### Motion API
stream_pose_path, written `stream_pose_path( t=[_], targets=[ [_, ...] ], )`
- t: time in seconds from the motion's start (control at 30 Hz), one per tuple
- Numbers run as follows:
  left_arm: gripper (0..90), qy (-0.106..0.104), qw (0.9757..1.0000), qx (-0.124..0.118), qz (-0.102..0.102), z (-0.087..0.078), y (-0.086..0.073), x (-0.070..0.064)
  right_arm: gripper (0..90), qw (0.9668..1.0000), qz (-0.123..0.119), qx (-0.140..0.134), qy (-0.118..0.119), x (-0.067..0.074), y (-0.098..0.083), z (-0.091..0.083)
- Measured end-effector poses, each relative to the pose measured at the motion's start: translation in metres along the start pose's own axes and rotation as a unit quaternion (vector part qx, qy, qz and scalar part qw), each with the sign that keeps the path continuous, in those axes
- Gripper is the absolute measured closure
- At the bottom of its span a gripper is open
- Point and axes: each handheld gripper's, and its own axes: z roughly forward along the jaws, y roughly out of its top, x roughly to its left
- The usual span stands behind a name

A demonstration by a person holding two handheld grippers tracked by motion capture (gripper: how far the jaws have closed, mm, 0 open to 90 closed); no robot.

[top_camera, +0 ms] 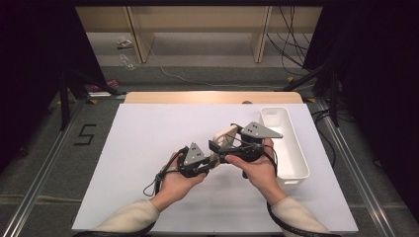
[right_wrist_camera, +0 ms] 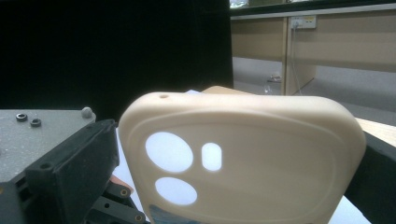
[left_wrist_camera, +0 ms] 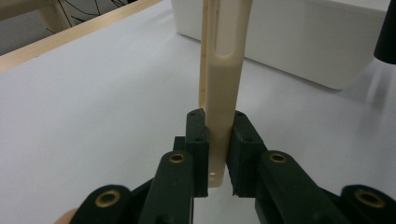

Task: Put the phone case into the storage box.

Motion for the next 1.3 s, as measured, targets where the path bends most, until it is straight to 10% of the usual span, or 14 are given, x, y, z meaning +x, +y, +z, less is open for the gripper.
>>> stream_pose_path(
  t=[1.3],
  targets=[
    [78.9,-0.009,0.9999,-0.007,-0.005,-0.001,-0.0006,0.001,12.1,0.9996,-0.013,-0.014,-0.021,0.0028,0.0008,-0.0012]
  ],
)
